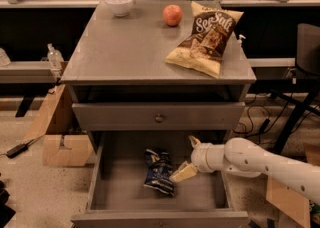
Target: Pick blue chip bag from middle drawer and place on counter
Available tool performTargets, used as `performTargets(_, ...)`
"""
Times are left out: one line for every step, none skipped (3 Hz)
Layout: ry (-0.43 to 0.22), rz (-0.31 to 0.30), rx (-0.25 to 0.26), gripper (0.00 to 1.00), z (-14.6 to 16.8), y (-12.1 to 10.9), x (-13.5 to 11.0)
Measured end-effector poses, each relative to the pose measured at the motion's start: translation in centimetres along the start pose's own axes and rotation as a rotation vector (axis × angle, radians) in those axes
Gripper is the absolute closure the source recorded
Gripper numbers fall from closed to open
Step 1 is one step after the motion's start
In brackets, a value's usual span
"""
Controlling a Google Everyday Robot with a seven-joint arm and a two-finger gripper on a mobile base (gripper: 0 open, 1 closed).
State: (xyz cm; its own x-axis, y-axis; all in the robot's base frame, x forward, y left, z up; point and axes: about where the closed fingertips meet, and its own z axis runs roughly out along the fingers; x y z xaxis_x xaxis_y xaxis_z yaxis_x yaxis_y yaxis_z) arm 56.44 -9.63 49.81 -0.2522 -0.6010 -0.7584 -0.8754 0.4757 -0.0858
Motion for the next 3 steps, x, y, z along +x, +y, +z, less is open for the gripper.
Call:
performTargets(-0.002, 0.008, -0.008, 0.00, 0.5, 0.3, 0.3)
performTargets(0.019, 0.014, -0.037, 0.00, 2.6, 1.2, 0.8)
performTargets(0.045, 0.048, -0.104, 0.00, 7.9, 2.9, 2.5)
